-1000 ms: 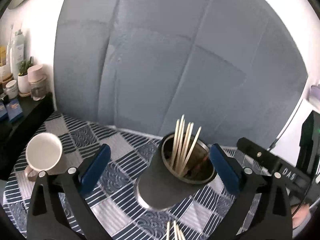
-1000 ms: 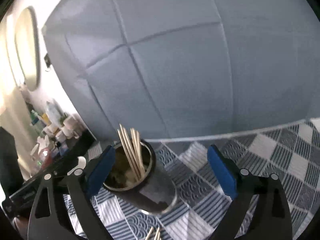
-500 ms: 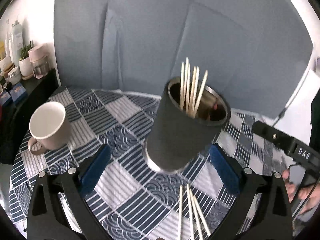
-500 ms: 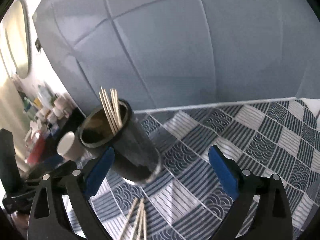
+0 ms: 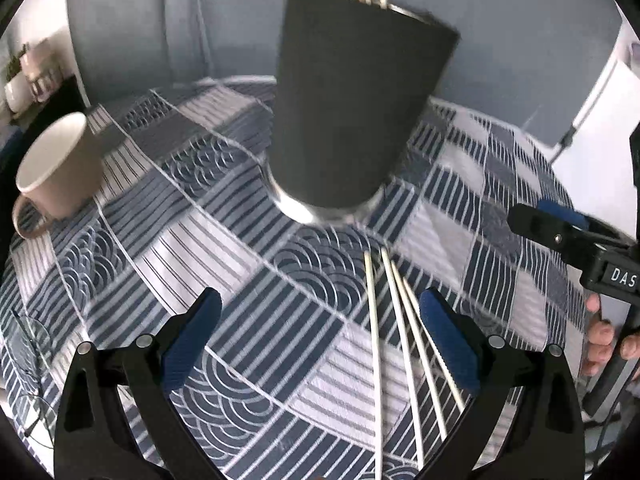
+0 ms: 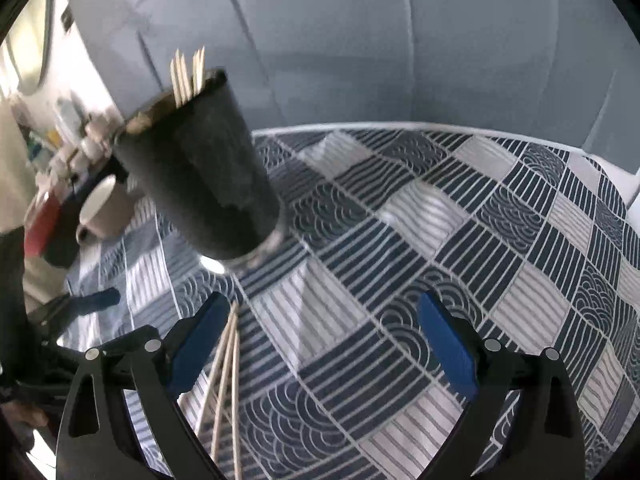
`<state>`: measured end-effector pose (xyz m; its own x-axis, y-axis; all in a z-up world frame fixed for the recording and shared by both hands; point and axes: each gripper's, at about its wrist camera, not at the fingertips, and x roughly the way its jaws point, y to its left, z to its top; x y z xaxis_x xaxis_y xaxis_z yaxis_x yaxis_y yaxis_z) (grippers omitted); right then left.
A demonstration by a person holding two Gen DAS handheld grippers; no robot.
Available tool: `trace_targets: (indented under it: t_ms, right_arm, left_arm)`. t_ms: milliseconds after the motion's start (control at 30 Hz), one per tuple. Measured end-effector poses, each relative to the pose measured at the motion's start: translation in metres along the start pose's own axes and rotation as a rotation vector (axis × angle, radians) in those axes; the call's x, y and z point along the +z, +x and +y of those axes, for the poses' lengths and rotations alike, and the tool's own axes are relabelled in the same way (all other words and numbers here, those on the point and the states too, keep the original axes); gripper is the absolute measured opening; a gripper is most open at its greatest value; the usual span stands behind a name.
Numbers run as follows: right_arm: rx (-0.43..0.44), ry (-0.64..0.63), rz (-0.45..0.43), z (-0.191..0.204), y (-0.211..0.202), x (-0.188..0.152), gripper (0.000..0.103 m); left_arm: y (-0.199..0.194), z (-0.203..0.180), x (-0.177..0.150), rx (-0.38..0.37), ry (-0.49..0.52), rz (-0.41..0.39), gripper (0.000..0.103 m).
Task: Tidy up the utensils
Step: 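Move both tools back down toward the remaining chopsticks on the cloth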
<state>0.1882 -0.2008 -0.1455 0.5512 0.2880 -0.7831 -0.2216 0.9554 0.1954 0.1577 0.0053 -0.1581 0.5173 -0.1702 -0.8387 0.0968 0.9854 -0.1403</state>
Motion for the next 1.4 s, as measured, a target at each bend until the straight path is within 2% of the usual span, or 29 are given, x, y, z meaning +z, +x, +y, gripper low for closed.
trace_targets:
  t_ms: [200,467,533,633,700,767,967,1133,1233,1333,1400]
  right_arm:
    - [-0.009,-0.049,0.072,0.006,0.010,-0.026,0.091]
    - [-0.016,-0.062,0.134,0.011,0.021,-0.042,0.091]
    - [-0.010,-0.072,0.145,0.016,0.024,-0.043,0.091]
    - [-0.003,-0.095,0.165,0.024,0.029,-0.044,0.091]
    - [0.001,-0.116,0.183,0.029,0.034,-0.045,0.091]
    - [-0.003,-0.128,0.194,0.033,0.037,-0.046,0.091]
    - [-0.005,-0.129,0.234,0.037,0.047,-0.049,0.091]
    - [-0.069,-0.203,0.261,0.043,0.056,-0.059,0.095]
    - [-0.069,-0.188,0.272,0.039,0.056,-0.060,0.096]
    - [-0.078,-0.184,0.324,0.038,0.059,-0.057,0.096]
    - [-0.079,-0.197,0.349,0.039,0.061,-0.054,0.095]
  left_arm:
    - [0.016,-0.006,-0.018,-0.012,0.028,0.071,0.097]
    - [0.029,-0.007,-0.030,0.022,0.051,0.120,0.097]
    - [0.029,-0.009,-0.032,0.032,0.079,0.110,0.097]
    - [0.033,-0.020,-0.039,0.091,0.201,0.115,0.098]
    - [0.031,-0.023,-0.041,0.103,0.242,0.087,0.098]
    - [0.030,-0.016,-0.040,0.084,0.203,0.103,0.099]
    - [0.027,-0.010,-0.042,0.080,0.233,0.101,0.099]
    - [0.028,-0.008,-0.044,0.083,0.237,0.110,0.099]
    - [0.028,-0.006,-0.043,0.083,0.238,0.127,0.099]
    - [0.028,-0.006,-0.041,0.079,0.240,0.142,0.096]
    - [0.025,-0.007,-0.041,0.068,0.254,0.146,0.087]
